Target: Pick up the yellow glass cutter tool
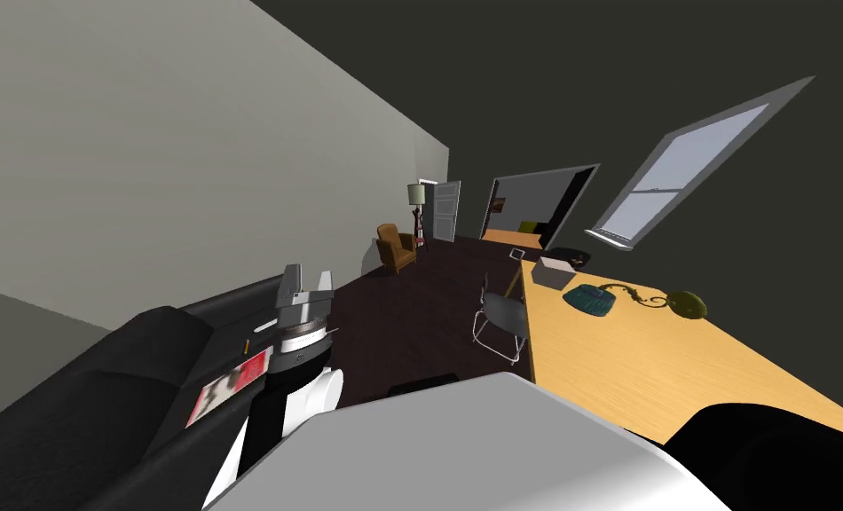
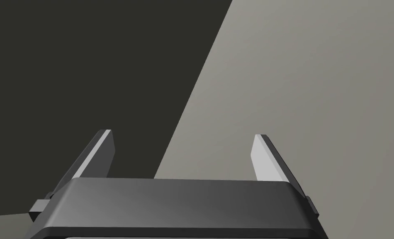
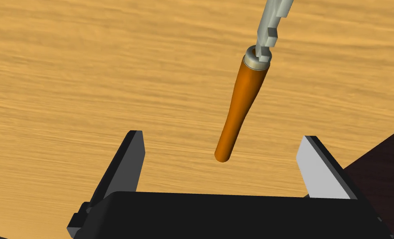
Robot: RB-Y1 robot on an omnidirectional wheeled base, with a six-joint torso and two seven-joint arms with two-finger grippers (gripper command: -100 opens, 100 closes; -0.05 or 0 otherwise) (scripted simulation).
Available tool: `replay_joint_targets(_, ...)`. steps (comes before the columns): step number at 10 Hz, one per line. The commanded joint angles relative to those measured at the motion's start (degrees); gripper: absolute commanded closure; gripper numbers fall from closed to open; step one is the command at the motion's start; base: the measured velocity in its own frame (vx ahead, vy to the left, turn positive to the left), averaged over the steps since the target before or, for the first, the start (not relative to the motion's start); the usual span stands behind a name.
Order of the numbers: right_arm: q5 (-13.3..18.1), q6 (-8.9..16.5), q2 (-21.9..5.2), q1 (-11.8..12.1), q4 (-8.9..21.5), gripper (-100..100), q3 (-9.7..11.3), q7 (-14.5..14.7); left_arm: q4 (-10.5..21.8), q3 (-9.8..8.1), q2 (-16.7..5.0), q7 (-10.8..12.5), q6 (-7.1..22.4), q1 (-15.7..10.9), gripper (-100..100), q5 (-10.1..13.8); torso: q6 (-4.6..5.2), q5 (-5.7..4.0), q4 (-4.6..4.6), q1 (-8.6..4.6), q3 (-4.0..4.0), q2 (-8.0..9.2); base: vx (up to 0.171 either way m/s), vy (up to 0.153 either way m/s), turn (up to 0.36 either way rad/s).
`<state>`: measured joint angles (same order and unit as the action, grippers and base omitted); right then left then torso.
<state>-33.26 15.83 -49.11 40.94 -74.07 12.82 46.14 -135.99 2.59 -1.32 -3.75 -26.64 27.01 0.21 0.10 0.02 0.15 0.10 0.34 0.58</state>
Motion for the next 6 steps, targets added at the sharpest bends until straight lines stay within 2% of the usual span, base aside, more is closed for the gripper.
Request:
replay_joint_targets(1,0.06,0.61,0.25,-0.80,0.85,-100,-0.03,-1.59,0.00,0.00,0.00,0.00,0.00,0.00,0,0.00,0.00,0.00,0.00,0.00,0.00,0.00,-0.124,0.022,0.190)
replay_joint_targets(2,0.39,1.87,0.78,-1.98,1.98,-100,-0.43,-3.92,0.00,-0.01,0.00,0.00,0.00,0.02,0,0.00,0.07,0.00,-0.03,-0.02,-0.08,-0.14,-0.146,0.019,0.324)
replay_joint_targets(3,0.73,3.14,1.30,-3.16,3.11,-100,-0.83,-5.40,0.00,0.00,0.00,0.00,0.00,0.00,0,0.00,0.01,-0.01,-0.03,-0.04,-0.07,-0.12,-0.237,0.021,0.449)
replay_joint_targets(4,0.73,3.14,1.30,-3.16,3.11,-100,-0.83,-6.24,0.00,0.00,0.00,0.00,0.00,0.00,0,0.00,0.01,-0.01,0.01,-0.05,0.05,0.11,-0.184,0.009,0.208)
replay_joint_targets(5,1.07,4.40,1.83,-4.34,4.23,-100,-1.23,-8.27,0.00,-0.01,0.00,0.00,0.00,0.01,0,0.00,0.09,-0.02,0.01,-0.12,0.03,0.05,-0.161,0.040,0.344)
replay_joint_targets(6,1.07,4.40,1.83,-4.34,4.23,-100,-1.23,-8.56,0.00,0.00,0.00,0.00,0.00,0.00,0,0.00,0.02,-0.01,0.00,-0.04,-0.01,-0.03,-0.133,0.046,0.209)
